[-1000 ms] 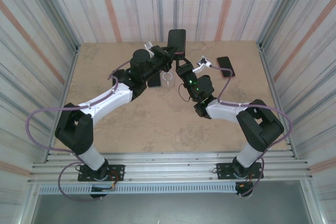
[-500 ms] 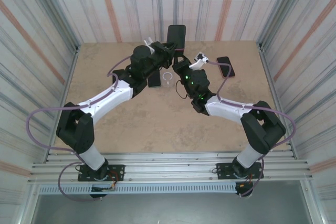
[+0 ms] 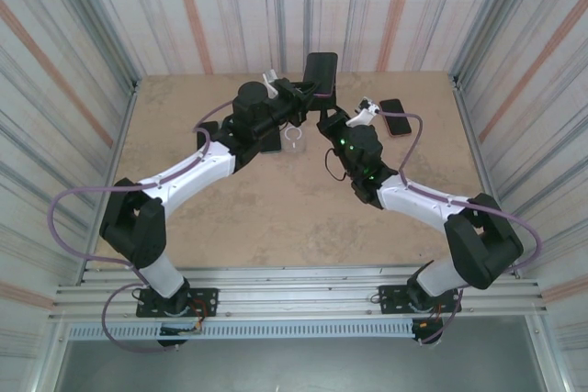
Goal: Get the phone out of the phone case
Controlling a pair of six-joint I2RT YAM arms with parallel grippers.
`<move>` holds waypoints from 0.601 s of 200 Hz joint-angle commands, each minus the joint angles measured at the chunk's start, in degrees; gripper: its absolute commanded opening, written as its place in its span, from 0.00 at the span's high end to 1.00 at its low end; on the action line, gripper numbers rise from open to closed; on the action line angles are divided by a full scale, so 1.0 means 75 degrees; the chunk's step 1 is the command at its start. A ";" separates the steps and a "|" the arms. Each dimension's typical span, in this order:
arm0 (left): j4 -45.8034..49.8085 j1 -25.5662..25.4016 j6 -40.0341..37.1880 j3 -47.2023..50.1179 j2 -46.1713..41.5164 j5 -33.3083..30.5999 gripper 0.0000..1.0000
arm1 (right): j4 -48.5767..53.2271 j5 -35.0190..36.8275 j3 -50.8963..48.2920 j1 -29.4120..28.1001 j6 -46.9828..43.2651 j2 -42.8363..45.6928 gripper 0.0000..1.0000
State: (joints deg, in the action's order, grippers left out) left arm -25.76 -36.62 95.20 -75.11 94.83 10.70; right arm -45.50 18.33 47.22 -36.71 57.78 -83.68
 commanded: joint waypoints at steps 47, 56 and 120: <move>-0.0445 -0.0100 -0.0295 -0.0844 0.0297 -0.0131 1.00 | 0.0195 0.0458 0.0687 -0.0326 -0.0919 -0.0332 1.00; -0.0405 -0.0163 -0.0295 -0.0981 0.0383 -0.0103 1.00 | 0.0212 0.0451 0.0772 -0.0379 -0.0919 -0.0457 1.00; 0.0002 -0.0300 -0.0532 -0.1381 0.0488 0.0069 1.00 | 0.0798 0.0707 0.0877 -0.0175 -0.0612 -0.0690 1.00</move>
State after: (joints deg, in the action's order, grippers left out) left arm -23.27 -37.58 93.67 -82.94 100.25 9.78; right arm -43.57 23.86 53.60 -38.54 53.32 -88.29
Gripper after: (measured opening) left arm 0.111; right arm 0.107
